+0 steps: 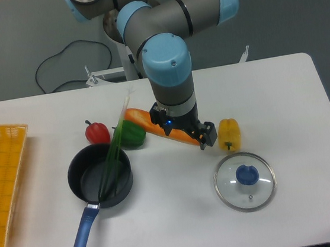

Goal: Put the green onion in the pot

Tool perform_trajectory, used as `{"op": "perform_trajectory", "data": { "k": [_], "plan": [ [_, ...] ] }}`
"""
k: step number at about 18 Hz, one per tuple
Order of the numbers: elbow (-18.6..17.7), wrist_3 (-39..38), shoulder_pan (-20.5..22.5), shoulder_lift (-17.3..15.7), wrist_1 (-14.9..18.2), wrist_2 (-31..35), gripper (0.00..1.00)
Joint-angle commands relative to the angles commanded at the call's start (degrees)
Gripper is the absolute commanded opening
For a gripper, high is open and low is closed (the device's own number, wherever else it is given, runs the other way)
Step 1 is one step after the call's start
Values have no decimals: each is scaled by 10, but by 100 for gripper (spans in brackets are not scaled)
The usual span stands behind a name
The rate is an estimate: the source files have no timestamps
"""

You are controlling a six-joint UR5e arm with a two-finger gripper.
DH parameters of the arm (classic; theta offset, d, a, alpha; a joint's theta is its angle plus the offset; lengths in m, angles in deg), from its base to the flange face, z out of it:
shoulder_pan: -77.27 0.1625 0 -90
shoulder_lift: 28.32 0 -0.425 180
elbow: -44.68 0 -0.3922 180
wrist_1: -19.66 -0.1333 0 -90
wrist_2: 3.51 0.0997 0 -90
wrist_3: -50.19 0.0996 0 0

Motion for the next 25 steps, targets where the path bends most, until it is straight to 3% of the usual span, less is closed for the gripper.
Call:
{"op": "perform_trajectory", "data": {
  "k": [8,17,21,25],
  "plan": [
    [-6,-5,13,-14,0,-27,100],
    [-40,-6,25,-38,-3,-68,100],
    [-41,-7,43,-39,-4,-128,100],
    [-39,-55,49,-35,-25,-131,100]
  ]
}}
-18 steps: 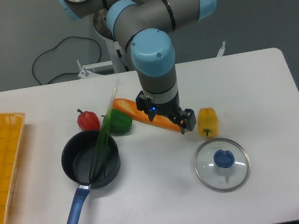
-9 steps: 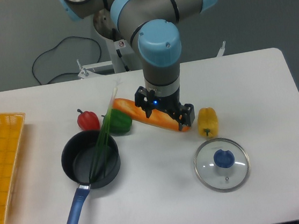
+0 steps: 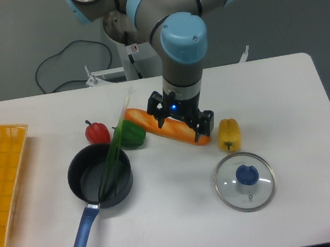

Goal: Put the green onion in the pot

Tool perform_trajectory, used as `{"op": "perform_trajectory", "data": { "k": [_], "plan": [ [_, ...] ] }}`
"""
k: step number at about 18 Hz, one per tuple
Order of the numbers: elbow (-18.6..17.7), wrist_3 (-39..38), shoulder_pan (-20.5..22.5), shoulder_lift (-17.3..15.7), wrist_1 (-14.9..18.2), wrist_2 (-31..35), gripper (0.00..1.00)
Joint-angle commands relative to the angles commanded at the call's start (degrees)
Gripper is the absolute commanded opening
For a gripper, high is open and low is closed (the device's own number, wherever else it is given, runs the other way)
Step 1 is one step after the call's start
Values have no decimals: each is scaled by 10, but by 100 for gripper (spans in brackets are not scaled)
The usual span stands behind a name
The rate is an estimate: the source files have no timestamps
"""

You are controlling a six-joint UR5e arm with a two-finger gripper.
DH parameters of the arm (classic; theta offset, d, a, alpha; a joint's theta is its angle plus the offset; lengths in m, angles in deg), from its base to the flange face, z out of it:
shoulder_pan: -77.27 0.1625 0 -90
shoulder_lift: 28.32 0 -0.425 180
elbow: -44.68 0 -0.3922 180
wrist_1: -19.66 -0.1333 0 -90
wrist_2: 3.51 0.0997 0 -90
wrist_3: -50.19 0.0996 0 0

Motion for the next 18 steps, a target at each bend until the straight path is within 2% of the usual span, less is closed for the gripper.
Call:
{"op": "perform_trajectory", "data": {
  "k": [4,12,18],
  "plan": [
    [3,-12,13,7,-3,2,100],
    [14,-7,50,48,-5,6,100],
    [21,-11,50,85,-16,71,100]
  ]
}}
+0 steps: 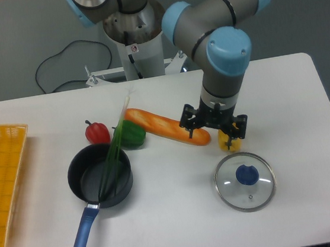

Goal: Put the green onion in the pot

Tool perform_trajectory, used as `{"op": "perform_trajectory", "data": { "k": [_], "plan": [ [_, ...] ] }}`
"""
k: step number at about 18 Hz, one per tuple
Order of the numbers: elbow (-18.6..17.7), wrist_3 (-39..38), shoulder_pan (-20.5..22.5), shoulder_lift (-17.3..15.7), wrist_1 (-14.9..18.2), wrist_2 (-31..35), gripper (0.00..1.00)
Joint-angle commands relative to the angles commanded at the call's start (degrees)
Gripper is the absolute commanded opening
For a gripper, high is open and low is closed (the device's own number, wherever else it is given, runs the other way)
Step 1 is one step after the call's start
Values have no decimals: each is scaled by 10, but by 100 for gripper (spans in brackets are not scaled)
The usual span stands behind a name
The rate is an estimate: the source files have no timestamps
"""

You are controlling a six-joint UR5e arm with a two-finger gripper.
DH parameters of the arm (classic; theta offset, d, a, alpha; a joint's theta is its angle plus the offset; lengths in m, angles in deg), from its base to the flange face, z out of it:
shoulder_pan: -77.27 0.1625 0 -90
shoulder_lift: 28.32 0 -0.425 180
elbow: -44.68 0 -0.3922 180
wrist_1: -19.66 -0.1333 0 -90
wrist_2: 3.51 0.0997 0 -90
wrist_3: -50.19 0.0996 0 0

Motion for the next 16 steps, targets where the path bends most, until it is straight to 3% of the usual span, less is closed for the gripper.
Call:
{"op": "perform_trajectory", "data": {
  "k": [8,10,16],
  "plan": [
    [25,-2,10,36,-15,-3,100],
    [26,-3,10,43,-32,-3,100],
    [23,4,7,41,-36,-3,100]
  ]
}}
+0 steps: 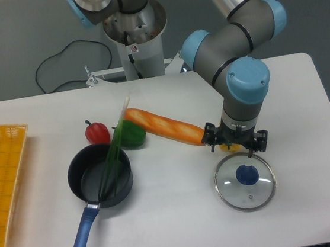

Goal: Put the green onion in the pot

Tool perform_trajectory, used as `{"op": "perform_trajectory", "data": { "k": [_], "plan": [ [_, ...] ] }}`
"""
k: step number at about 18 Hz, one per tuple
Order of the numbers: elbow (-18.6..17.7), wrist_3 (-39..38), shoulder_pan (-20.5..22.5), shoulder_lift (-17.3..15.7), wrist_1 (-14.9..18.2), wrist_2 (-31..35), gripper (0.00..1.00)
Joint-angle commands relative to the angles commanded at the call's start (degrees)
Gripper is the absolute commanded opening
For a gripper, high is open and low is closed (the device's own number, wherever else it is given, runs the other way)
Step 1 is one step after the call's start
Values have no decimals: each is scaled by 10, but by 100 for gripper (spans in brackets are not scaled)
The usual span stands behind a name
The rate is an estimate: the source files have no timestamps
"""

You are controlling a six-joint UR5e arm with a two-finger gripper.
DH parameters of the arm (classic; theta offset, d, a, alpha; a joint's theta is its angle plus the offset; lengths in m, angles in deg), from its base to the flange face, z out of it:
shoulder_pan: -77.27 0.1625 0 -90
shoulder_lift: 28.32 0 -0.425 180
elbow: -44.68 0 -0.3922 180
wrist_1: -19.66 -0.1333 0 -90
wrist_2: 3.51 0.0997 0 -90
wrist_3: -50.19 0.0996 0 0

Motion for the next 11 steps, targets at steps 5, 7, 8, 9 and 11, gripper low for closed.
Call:
{"op": "perform_trajectory", "data": {
  "k": [5,7,8,9,11],
  "plan": [
    [0,-1,-4,-4,1,2,100],
    [-1,-1,-6,-11,1,3,100],
    [-1,-1,-11,-12,1,3,100],
    [-1,0,-13,-15,1,4,100],
    [-1,0,-24,-25,2,4,100]
  ]
}}
